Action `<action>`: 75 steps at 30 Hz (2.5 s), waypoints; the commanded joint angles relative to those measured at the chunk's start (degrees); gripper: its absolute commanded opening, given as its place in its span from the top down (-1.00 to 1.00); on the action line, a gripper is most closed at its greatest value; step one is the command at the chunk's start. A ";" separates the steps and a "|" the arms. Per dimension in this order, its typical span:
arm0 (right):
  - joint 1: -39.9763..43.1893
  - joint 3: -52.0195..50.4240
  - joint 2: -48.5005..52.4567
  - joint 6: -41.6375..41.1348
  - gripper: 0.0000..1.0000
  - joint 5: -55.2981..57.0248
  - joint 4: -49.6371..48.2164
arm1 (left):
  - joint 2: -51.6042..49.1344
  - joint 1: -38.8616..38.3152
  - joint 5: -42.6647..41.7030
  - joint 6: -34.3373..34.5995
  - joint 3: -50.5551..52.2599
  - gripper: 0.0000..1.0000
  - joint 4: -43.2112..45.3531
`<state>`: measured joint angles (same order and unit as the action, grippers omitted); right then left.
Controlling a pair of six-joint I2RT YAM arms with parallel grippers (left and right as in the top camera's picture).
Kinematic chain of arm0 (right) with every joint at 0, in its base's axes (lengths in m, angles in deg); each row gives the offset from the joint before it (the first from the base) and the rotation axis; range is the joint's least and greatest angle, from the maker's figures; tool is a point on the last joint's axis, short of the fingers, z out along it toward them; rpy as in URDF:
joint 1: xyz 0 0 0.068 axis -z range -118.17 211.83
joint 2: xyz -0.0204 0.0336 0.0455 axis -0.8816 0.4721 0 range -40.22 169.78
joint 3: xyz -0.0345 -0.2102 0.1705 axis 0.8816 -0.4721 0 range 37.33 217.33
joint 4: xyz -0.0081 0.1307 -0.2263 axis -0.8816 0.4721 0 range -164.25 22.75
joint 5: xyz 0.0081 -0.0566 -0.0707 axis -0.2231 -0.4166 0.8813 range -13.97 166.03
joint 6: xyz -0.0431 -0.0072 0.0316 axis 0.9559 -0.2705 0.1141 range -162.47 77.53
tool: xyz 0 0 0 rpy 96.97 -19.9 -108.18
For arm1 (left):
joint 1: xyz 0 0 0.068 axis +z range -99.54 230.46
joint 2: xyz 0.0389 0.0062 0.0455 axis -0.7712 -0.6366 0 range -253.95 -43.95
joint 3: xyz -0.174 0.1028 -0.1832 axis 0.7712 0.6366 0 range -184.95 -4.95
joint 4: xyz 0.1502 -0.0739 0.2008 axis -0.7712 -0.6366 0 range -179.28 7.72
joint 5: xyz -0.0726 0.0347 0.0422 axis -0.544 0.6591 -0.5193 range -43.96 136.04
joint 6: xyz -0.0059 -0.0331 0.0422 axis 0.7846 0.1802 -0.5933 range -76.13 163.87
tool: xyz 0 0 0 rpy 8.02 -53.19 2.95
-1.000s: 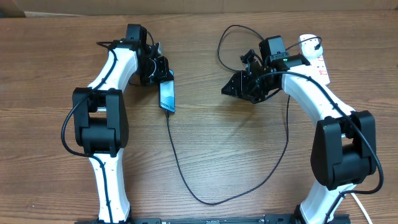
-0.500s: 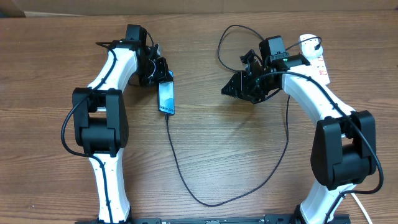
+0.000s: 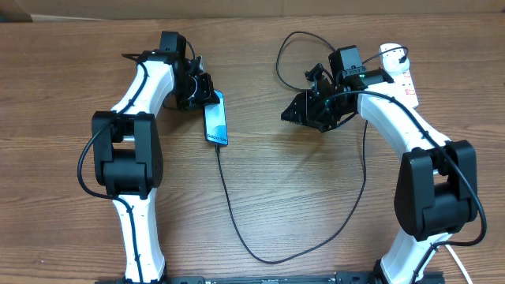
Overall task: Plug charger to phone and switch on socket
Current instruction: 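Lower the plugged phone onto the table with the left gripper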
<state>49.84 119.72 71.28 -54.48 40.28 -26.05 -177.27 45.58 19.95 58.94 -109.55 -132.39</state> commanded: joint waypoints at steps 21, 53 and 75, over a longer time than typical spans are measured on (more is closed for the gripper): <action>0.02 1.31 -1.36 0.57 0.07 0.13 0.26 | -0.46 -0.39 1.18 0.59 -0.44 0.46 -2.80; 0.02 1.31 -1.36 1.66 0.06 0.13 1.27 | -0.46 -0.39 8.52 0.61 -0.44 0.26 -5.64; 0.02 1.31 -1.36 1.88 0.06 0.15 1.46 | -0.46 -0.39 13.22 0.61 -0.44 0.21 -6.67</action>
<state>49.84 119.72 71.26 -53.10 40.30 -24.49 -177.25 45.19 26.94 58.96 -110.09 -138.44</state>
